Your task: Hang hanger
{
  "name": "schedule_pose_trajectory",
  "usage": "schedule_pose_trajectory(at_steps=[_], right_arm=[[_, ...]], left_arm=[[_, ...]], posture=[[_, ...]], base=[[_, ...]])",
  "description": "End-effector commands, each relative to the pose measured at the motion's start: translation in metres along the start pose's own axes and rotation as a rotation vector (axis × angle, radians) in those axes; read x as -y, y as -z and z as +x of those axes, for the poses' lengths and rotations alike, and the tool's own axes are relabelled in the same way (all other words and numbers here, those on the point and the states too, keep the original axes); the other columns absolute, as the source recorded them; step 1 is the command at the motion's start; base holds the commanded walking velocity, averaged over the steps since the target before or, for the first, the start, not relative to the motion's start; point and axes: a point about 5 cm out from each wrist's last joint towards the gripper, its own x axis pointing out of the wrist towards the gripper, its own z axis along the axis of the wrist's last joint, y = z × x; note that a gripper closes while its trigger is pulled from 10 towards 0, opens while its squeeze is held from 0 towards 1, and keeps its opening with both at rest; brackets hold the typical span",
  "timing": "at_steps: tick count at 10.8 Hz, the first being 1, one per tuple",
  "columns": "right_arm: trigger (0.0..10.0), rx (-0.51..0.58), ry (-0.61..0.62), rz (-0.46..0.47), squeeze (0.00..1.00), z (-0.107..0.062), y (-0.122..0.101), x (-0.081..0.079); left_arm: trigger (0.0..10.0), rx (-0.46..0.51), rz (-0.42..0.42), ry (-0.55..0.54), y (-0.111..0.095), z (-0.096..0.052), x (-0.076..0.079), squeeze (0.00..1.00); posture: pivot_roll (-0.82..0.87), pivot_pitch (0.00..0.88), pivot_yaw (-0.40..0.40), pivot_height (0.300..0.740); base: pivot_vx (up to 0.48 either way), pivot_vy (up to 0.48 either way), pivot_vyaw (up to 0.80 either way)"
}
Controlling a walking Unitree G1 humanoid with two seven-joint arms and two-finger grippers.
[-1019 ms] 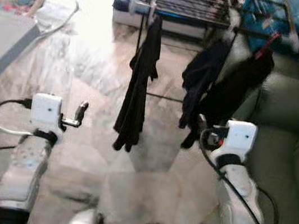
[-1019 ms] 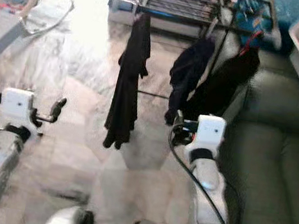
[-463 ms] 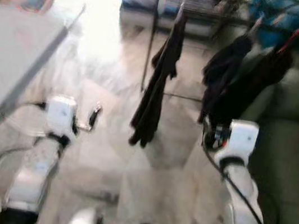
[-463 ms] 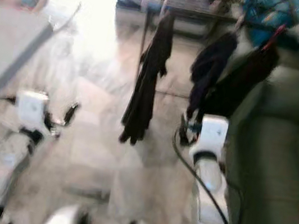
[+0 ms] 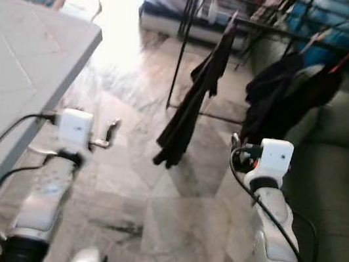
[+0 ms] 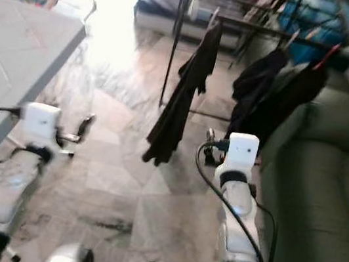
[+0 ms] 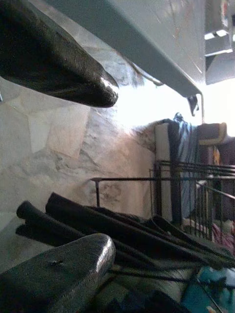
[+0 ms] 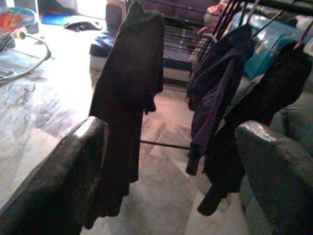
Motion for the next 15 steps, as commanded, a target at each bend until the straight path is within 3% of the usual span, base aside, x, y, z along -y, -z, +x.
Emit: schedule_pose_trajectory(at_steps=[1,3,7,10,15], right_arm=[[10.0,0.016,0.013,-0.015,0.0,0.004,-0.004,0.006],[10.0,0.023,0.006,-0.016,0.0,0.008,-0.005,0.003],[10.0,0.007,0.04,0.001,0.0,-0.002,0.006,0.002],[10.0,0.001,0.05,-0.012,0.0,0.0,0.006,0.003],[10.0,0.005,0.067,0.016,0.0,0.0,0.007,0.0]], left_arm=[[10.0,-0.008,0.014,-0.01,0.004,-0.001,-0.002,0.0],[10.0,-0.017,-0.009,0.016,0.007,-0.004,0.0,0.0],[10.0,-0.01,0.029,0.063,0.003,0.003,0.001,0.0],[10.0,-0.008,0.06,0.07,0.001,0.005,0.001,0.0],[10.0,0.011,0.08,0.107,-0.003,0.005,0.007,0.0]], posture=[[-0.02,0.041,-0.124,0.74],[-0.02,0.045,-0.122,0.74],[-0.04,0.072,-0.065,0.74],[-0.03,0.084,-0.059,0.74],[-0.02,0.099,-0.041,0.74]], base=[[0.0,0.0,0.0],[0.154,0.0,0.0],[0.389,0.278,0.0],[0.321,0.35,0.0],[0.315,0.0,-0.57]])
